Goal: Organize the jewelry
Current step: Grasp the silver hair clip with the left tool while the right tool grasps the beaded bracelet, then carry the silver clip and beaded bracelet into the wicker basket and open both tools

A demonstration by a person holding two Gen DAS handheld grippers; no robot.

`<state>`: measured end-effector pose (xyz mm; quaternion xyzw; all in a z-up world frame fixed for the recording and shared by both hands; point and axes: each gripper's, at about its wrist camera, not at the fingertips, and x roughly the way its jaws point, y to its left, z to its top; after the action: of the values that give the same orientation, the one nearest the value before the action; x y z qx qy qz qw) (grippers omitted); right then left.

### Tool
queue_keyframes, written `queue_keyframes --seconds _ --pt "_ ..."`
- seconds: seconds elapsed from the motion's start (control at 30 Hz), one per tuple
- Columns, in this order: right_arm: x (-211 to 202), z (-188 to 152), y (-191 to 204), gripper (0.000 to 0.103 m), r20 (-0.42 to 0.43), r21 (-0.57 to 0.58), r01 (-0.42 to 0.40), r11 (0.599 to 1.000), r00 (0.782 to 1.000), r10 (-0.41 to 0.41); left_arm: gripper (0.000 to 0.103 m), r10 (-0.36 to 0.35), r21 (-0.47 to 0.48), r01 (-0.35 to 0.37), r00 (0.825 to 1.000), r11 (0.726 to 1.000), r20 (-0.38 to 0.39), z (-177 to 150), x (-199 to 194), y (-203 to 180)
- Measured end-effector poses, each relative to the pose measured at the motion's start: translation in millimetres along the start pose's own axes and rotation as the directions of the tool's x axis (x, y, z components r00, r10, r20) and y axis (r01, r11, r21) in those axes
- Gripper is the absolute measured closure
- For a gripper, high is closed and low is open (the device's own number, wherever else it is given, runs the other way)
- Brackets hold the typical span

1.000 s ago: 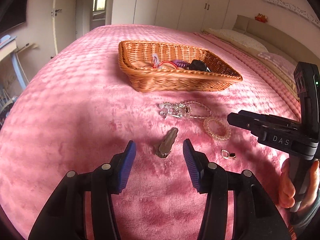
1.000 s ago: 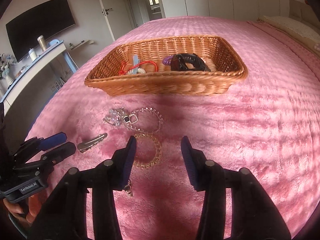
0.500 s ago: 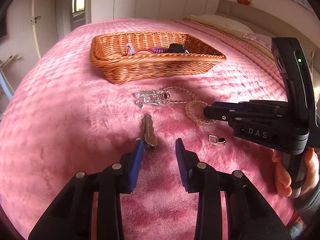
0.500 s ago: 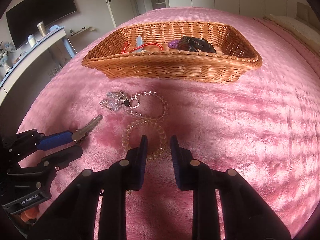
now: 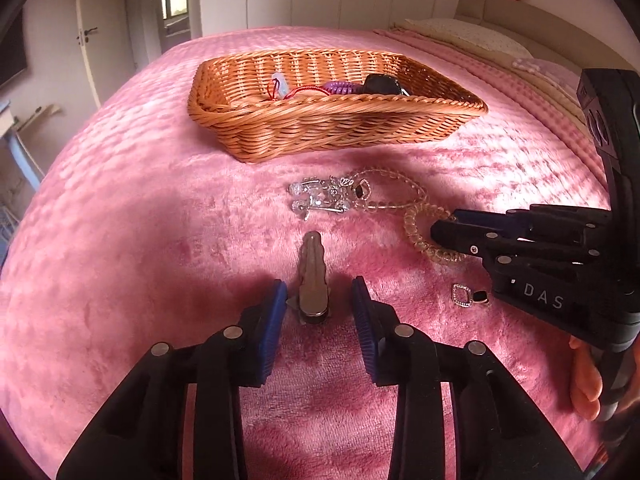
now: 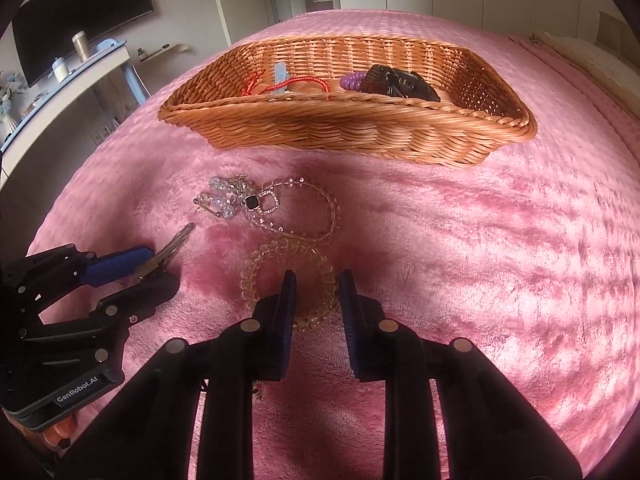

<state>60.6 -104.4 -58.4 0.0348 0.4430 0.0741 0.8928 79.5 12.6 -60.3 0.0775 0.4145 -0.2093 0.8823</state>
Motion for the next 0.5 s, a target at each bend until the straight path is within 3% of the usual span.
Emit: queue_keyframes --seconds 0.1,0.5 --pt "-1 -2 0 0.092 0.008 -0.006 -0.005 1.0 1.0 0.005 0.081 0.003 -0.005 -0.003 1.0 1.0 0.007 0 -1 1" --pt "-27 -9 -14 0.095 0.109 0.043 -0.082 0.996 0.991 0.077 0.082 -0.012 -0.012 0.013 0.995 1.0 0.098 -4 -23 3"
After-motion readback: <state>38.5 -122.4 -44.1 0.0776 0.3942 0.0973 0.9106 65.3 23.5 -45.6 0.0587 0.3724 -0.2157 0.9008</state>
